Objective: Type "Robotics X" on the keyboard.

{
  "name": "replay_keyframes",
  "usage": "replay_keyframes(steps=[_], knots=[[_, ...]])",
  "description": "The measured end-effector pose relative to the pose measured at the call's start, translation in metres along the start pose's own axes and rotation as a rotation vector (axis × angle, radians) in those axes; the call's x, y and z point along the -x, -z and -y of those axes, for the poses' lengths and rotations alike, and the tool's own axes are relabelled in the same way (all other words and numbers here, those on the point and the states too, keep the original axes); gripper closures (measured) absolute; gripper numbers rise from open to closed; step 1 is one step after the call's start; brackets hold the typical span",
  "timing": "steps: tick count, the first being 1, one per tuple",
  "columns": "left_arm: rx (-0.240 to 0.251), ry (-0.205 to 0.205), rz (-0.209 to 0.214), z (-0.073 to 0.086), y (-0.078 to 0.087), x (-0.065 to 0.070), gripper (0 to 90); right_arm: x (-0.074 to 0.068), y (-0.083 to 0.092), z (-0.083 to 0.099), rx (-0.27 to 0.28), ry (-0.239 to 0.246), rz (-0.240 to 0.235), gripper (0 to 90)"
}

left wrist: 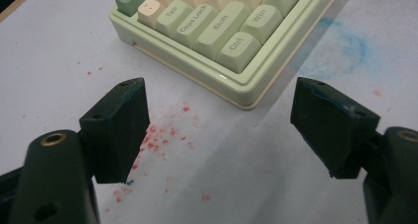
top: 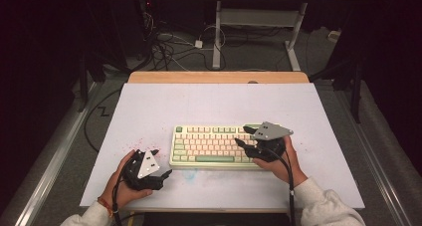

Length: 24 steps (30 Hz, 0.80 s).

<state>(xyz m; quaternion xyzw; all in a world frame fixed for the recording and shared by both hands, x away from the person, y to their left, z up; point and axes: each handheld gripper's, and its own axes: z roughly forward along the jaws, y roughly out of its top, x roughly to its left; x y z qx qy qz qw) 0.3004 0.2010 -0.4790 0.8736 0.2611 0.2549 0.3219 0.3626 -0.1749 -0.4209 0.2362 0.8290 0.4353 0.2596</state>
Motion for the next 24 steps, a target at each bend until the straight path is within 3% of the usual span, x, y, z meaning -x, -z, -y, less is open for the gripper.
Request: replay_keyframes(steps=[6, 9, 14, 16, 19, 21, 24], knots=[[0.004, 0.005, -0.003, 0.0, 0.002, 0.0, 21.6, -0.002, 0.018, 0.007, 0.035, 0.001, 0.039, 31.0], [0.012, 0.013, 0.002, 0.0, 0.002, -0.001, 21.6, -0.002, 0.026, 0.013, 0.043, 0.003, 0.07, 27.0], [0.044, 0.076, -0.002, -0.001, 0.006, -0.006, 27.8, -0.002, 0.041, 0.025, 0.042, 0.019, 0.152, 25.3], [0.051, 0.087, -0.01, -0.002, 0.007, -0.007, 28.9, 0.0, 0.046, 0.032, 0.043, 0.001, 0.14, 25.2], [0.052, 0.096, -0.02, -0.002, 0.009, -0.009, 33.5, -0.001, 0.054, 0.042, 0.034, -0.013, 0.159, 23.2], [0.046, 0.098, -0.004, -0.002, 0.01, -0.01, 41.7, -0.001, 0.059, 0.048, 0.032, -0.025, 0.168, 23.1], [0.035, 0.122, 0.062, -0.002, 0.01, -0.014, 58.6, -0.005, 0.066, 0.059, 0.027, -0.038, 0.182, 23.3]])
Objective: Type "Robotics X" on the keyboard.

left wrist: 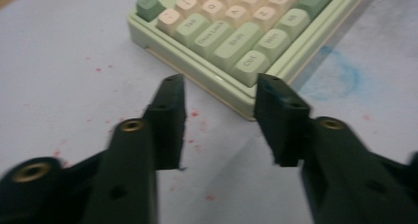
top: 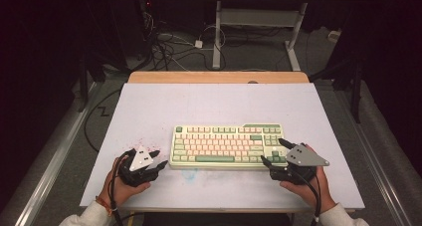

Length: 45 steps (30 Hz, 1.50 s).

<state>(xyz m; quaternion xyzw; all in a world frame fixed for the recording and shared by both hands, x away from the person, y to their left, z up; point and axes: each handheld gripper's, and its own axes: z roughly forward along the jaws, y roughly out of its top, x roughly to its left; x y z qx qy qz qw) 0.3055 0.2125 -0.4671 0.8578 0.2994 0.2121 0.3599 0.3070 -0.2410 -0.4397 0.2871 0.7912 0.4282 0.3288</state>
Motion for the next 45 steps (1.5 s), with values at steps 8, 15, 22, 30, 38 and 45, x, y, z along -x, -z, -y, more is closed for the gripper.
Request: replay_keyframes(steps=[8, 15, 22, 30, 38, 45], knots=[[-0.057, -0.032, 0.039, -0.006, -0.003, 0.001, 87.5, -0.004, 0.01, 0.017, -0.04, 0.047, 0.044, 23.6], [-0.048, -0.045, 0.09, -0.03, -0.014, 0.002, 87.8, -0.005, 0.006, 0.019, -0.045, 0.031, 0.029, 23.7], [-0.037, -0.098, 0.148, -0.069, -0.036, 0.013, 87.9, -0.005, 0.003, 0.02, -0.071, 0.05, 0.051, 24.5], [-0.049, -0.16, 0.207, -0.102, -0.067, 0.027, 87.9, -0.004, 0.001, 0.022, -0.077, 0.042, 0.045, 24.5], [-0.064, -0.175, 0.238, -0.115, -0.09, 0.038, 87.8, -0.003, 0.0, 0.022, -0.086, 0.051, 0.043, 24.5], [-0.091, -0.186, 0.246, -0.118, -0.103, 0.043, 87.8, -0.004, -0.001, 0.023, -0.09, 0.063, 0.034, 24.5]])
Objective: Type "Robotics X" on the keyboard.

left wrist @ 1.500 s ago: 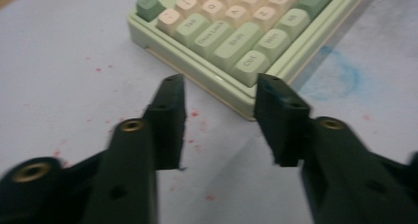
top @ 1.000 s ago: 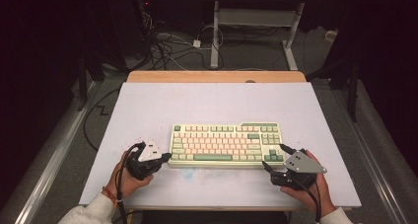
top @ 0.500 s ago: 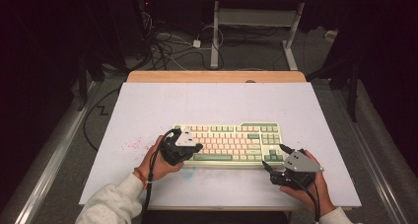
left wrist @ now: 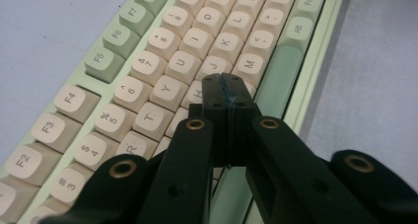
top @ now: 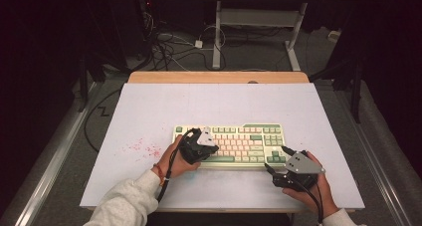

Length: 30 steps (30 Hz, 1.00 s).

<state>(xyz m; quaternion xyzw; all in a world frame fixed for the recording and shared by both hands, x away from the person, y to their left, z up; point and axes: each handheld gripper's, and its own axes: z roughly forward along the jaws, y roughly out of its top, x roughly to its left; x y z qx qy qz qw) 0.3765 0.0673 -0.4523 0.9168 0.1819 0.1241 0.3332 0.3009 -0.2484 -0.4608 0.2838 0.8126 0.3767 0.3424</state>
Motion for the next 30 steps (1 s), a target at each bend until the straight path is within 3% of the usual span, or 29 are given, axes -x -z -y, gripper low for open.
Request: replay_keyframes(steps=[11, 19, 23, 24, 26, 30], knots=[[-0.031, -0.026, -0.015, 0.0, -0.006, 0.001, 87.7, -0.001, 0.001, 0.0, 0.001, 0.008, -0.011, 24.9], [0.018, -0.046, -0.062, 0.0, 0.007, 0.003, 86.3, -0.001, 0.002, -0.001, 0.005, 0.003, -0.009, 24.9], [0.046, -0.056, -0.089, 0.004, 0.017, 0.001, 78.7, 0.0, 0.002, -0.001, 0.006, 0.002, -0.009, 25.1], [0.053, -0.065, -0.115, 0.006, 0.021, 0.001, 74.3, 0.0, 0.002, -0.001, 0.006, 0.001, -0.009, 25.2], [0.072, -0.073, -0.129, 0.008, 0.027, 0.0, 69.4, 0.0, 0.002, -0.001, -0.005, -0.005, 0.011, 27.3], [0.105, -0.085, -0.189, 0.018, 0.039, -0.001, 52.1, 0.003, 0.002, -0.001, -0.006, -0.026, 0.012, 27.9]])
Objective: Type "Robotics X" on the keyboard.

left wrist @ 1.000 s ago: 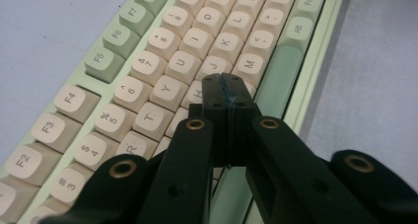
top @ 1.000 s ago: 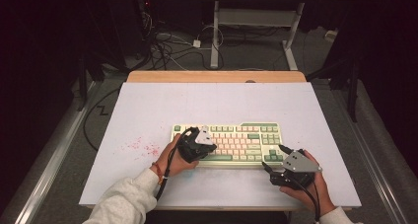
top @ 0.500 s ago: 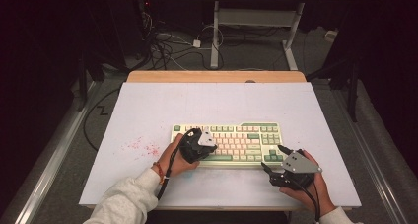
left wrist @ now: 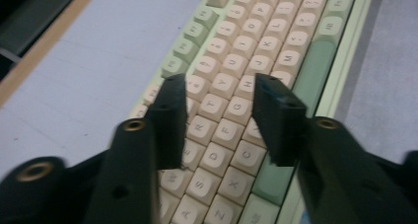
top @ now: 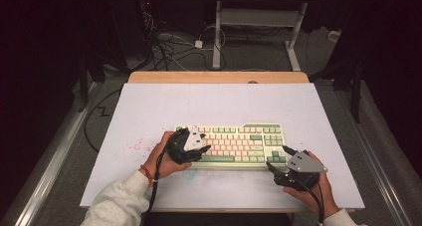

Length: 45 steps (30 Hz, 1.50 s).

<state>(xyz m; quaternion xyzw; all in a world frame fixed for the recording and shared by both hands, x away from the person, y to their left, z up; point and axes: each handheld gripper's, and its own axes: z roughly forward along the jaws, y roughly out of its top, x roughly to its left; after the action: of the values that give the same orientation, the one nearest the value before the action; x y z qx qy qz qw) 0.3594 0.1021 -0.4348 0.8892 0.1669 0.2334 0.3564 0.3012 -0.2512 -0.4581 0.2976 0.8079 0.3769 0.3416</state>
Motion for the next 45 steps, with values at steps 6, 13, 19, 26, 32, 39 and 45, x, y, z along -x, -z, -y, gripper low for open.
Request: replay_keyframes(steps=[6, 13, 19, 26, 32, 39, 45], knots=[[0.05, 0.027, -0.062, 0.015, 0.016, -0.003, 28.9, 0.001, 0.0, -0.001, 0.007, -0.012, -0.018, 27.4], [0.072, 0.032, -0.106, 0.027, 0.028, -0.003, 22.0, 0.002, 0.0, 0.0, 0.002, -0.014, -0.01, 26.1], [0.072, 0.055, -0.146, 0.042, 0.036, -0.003, 19.6, 0.002, 0.0, 0.0, -0.002, -0.021, -0.018, 26.4], [0.022, 0.057, -0.174, 0.062, 0.041, 0.003, 19.0, 0.0, 0.0, 0.0, 0.001, -0.023, -0.033, 37.3], [-0.024, 0.061, -0.182, 0.077, 0.043, 0.009, 18.9, -0.002, 0.0, -0.001, -0.008, -0.016, -0.09, 58.4], [-0.045, 0.08, -0.189, 0.088, 0.048, 0.013, 18.7, 0.001, 0.004, -0.008, -0.01, 0.027, -0.118, 83.3], [-0.076, 0.09, -0.165, 0.097, 0.049, 0.019, 18.7, 0.01, 0.001, -0.017, 0.002, 0.001, -0.129, 90.0]])
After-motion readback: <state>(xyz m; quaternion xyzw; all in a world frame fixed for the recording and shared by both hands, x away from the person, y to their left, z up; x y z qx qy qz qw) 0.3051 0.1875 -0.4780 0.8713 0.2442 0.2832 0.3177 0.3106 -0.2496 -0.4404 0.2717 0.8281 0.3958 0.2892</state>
